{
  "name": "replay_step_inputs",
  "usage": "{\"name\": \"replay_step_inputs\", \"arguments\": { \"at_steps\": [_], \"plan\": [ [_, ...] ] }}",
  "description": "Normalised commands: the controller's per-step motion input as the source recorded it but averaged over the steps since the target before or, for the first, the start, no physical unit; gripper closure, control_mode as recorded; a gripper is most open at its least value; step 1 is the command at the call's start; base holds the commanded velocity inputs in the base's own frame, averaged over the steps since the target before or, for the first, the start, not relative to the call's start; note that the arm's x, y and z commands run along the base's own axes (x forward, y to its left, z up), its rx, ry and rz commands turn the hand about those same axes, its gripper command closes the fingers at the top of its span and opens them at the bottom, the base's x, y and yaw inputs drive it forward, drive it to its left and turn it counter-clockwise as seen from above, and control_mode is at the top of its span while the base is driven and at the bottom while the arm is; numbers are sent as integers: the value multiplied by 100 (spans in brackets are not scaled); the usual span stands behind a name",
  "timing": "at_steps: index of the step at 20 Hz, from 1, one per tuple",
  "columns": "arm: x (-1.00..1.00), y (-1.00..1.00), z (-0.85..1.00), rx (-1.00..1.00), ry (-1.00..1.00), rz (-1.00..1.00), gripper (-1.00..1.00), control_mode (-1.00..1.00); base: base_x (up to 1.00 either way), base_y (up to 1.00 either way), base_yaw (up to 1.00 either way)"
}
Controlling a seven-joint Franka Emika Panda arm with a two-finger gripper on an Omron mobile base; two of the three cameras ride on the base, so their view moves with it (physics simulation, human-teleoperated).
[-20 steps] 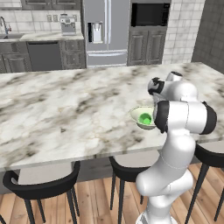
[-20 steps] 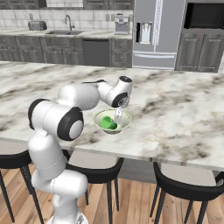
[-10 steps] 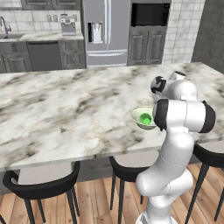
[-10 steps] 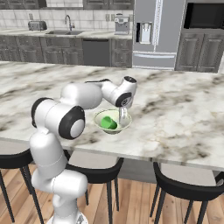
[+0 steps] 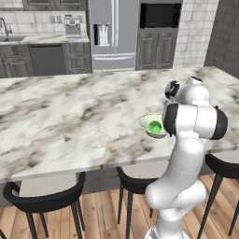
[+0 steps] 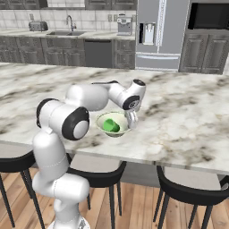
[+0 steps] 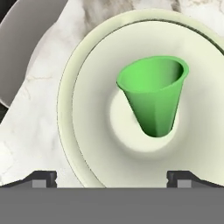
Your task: Place the cup inside the bowl on the dining table and move the bowl to any counter.
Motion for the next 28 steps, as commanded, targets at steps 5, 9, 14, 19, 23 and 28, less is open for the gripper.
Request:
{"name": "replay_step_inputs", "arguments": {
  "at_steps": [5, 9, 14, 19, 23, 28],
  "plan": [
    [0, -46, -33, 0, -7, 12, -100, -100, 0, 0, 0],
    [-2, -25, -3, 6, -21, 13, -100, -100, 0, 0, 0],
    [0, -13, 1, 10, -27, 16, -100, -100, 0, 0, 0],
    [0, -12, 0, 7, -19, 15, -100, -100, 0, 0, 0],
    [0, -1, 1, 7, -13, 16, -100, -100, 0, 0, 0],
    [0, 0, 4, 6, -7, 17, -100, -100, 0, 0, 0]
  ]
}}
